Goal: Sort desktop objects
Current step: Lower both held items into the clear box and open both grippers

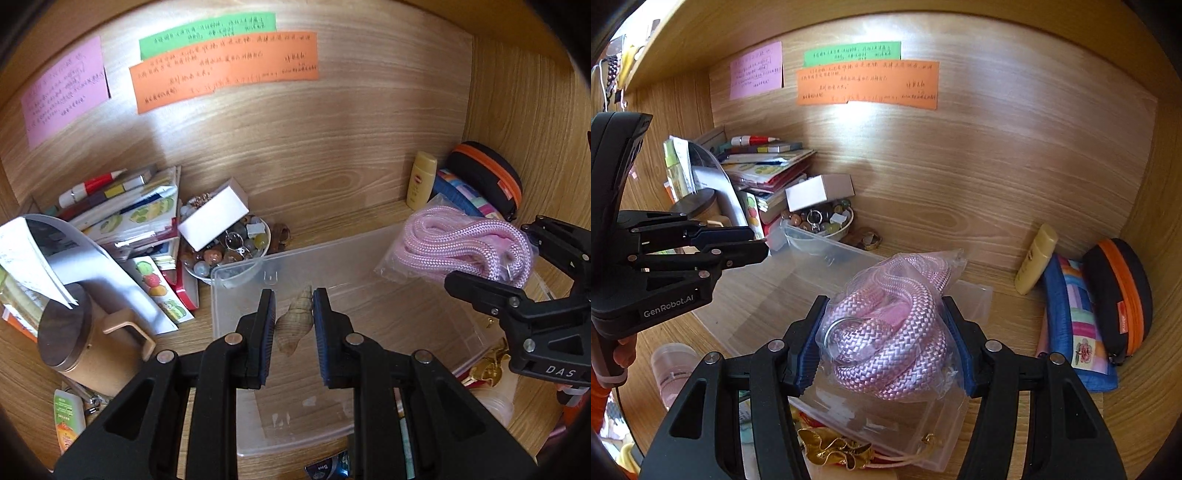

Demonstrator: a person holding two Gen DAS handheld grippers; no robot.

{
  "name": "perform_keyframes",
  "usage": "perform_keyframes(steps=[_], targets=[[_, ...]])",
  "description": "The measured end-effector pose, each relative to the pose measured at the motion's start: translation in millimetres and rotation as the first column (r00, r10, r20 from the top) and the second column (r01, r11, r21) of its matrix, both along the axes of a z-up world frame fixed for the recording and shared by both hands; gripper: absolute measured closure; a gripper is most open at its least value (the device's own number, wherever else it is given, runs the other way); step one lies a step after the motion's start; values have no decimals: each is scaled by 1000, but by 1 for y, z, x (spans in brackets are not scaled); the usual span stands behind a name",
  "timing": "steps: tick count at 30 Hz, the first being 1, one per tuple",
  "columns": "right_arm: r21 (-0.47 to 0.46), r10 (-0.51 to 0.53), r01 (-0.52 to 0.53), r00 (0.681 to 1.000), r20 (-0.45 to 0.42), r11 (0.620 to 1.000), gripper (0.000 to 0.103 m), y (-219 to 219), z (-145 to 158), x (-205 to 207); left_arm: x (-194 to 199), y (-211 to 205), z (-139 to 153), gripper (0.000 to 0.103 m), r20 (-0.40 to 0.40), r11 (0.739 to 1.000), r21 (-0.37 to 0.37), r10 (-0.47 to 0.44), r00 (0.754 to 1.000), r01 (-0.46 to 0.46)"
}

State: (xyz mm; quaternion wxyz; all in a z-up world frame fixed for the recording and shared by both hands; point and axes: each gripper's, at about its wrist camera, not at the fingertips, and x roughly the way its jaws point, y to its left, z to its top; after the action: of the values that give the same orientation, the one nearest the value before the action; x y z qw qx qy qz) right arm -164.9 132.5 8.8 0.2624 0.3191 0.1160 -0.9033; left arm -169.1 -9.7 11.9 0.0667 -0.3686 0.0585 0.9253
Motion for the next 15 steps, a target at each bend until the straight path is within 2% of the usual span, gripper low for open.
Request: perform_keyframes(steps=[15], targets=[[76, 53, -60, 994, 97, 995, 48, -24, -35, -29, -42, 11, -35, 83, 136, 998, -48, -31, 990, 38]])
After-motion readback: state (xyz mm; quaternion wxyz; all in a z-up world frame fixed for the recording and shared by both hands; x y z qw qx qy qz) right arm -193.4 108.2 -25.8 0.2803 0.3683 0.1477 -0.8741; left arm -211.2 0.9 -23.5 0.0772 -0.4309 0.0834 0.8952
